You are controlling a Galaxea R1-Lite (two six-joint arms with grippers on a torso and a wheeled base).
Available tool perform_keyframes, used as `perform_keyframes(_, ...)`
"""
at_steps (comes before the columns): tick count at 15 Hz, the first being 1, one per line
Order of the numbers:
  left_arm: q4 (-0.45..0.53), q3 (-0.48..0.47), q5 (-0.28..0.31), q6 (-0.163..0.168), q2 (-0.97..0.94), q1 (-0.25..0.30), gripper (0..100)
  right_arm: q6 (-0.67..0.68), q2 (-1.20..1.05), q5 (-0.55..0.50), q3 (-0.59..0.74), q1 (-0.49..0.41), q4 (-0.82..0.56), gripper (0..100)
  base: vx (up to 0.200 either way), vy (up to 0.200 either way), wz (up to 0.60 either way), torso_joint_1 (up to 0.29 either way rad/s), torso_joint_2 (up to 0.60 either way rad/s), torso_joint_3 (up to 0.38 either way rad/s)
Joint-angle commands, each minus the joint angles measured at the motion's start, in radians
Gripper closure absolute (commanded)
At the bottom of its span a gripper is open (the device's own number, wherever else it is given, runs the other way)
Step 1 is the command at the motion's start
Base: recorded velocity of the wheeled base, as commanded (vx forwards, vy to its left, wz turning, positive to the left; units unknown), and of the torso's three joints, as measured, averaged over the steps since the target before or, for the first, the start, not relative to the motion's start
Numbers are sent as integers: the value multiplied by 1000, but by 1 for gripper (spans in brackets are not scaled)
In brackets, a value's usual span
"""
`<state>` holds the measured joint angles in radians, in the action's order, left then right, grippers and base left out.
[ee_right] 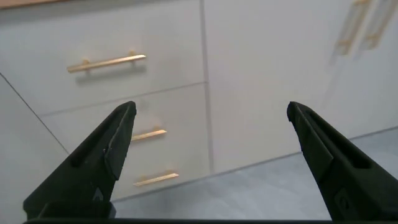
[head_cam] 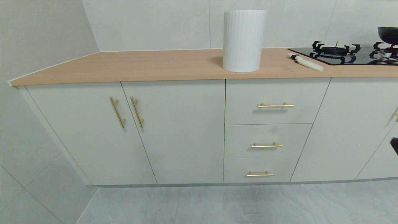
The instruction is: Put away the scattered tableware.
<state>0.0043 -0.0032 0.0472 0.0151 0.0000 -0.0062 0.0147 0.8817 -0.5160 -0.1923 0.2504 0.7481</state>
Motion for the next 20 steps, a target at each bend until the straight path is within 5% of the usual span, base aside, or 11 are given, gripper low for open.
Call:
perform_keyframes(1, 0, 0, 0, 0, 2, 0, 0, -101, -518, -9, -93, -105, -423, 0, 0, 0, 0, 0, 0, 0)
perform_keyframes(5, 0, 0, 0, 0, 2, 0, 0, -136, -791, 4, -233, -174, -777, 0, 0, 0, 0, 0, 0, 0)
perform_keyframes(10, 0, 0, 0, 0, 2, 0, 0, -140, -882, 134, -206, -247, -820, 0, 0, 0, 0, 0, 0, 0)
perform_keyframes(15, 0, 0, 0, 0, 2, 0, 0, -10, -882, 537, 48, -247, -811, 0, 0, 0, 0, 0, 0, 0)
perform_keyframes(20, 0, 0, 0, 0, 2, 0, 0, -9, -882, 557, 188, -247, -717, 0, 0, 0, 0, 0, 0, 0)
